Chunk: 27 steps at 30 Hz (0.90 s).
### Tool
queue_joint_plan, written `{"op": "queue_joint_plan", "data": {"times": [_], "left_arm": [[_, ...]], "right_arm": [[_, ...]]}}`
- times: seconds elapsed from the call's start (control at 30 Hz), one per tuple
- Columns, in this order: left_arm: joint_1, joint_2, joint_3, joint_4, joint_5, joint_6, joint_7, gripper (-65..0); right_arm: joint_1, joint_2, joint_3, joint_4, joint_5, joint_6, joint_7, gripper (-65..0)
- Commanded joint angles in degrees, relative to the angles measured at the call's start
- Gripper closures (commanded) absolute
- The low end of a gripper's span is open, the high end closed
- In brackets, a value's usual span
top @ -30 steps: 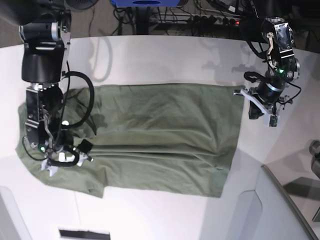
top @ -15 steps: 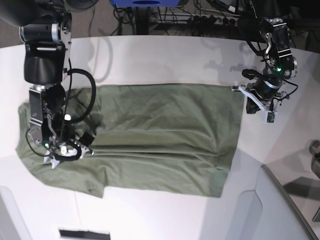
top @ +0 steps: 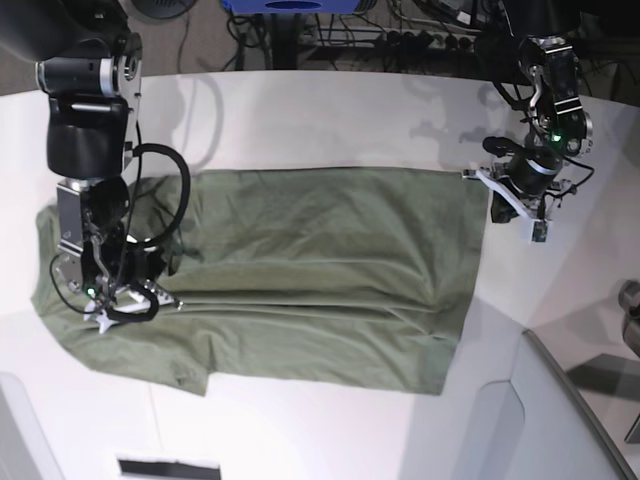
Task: Layout the t-shirt on the table in an organized manner, then fold the t-shirt properly
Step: 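Release the shirt and pull the collar corner outward with the right gripper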
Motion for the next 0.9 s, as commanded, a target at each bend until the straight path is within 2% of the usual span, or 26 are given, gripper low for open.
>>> {"op": "queue_joint_plan", "data": {"times": [0.0,0.07,0.2,0.33,0.43,0.6,0.73,0.87], "left_arm": [[-0.6,-0.7,-0.2,0.8,-0.5,0.0,-1.4,0.0],[-0.6,-0.7,-0.2,0.8,-0.5,0.0,-1.4,0.0],[-0.7,-0.8,-0.2,0.8,-0.5,0.0,-1.4,0.0],[-0.8,-1.4,-0.2,0.8,-0.5,0.0,-1.4,0.0],[-1.4,-1.5,-0.2,0.9,-0.5,0.0,-1.4,0.0],[-2.5,-1.5,0.3,0.7,-0.3,0.0,-1.4,0.0],[-5.3,-1.4,0.8,-0.8,0.0,0.0,-1.4,0.0],[-7.0,-1.6,4.6,-2.6,0.1,0.0,-1.4,0.0]], "right_arm": [[1.7,0.4,0.1,1.0,0.0,0.2,0.3,-0.6],[1.2,0.8,0.2,3.2,0.0,0.2,-0.9,0.0],[-3.1,2.0,0.5,16.1,0.0,0.0,-5.3,0.0],[-8.0,2.5,8.9,26.3,0.0,0.0,-12.5,0.0],[-13.1,2.6,15.5,33.0,0.0,0.2,-15.4,0.0],[-22.6,2.8,22.0,42.3,0.1,0.2,-17.4,0.0],[-28.0,2.1,24.3,43.6,0.1,0.2,-17.4,0.0],[-31.2,-1.2,28.4,43.8,0.1,0.3,-17.3,0.0]]}}
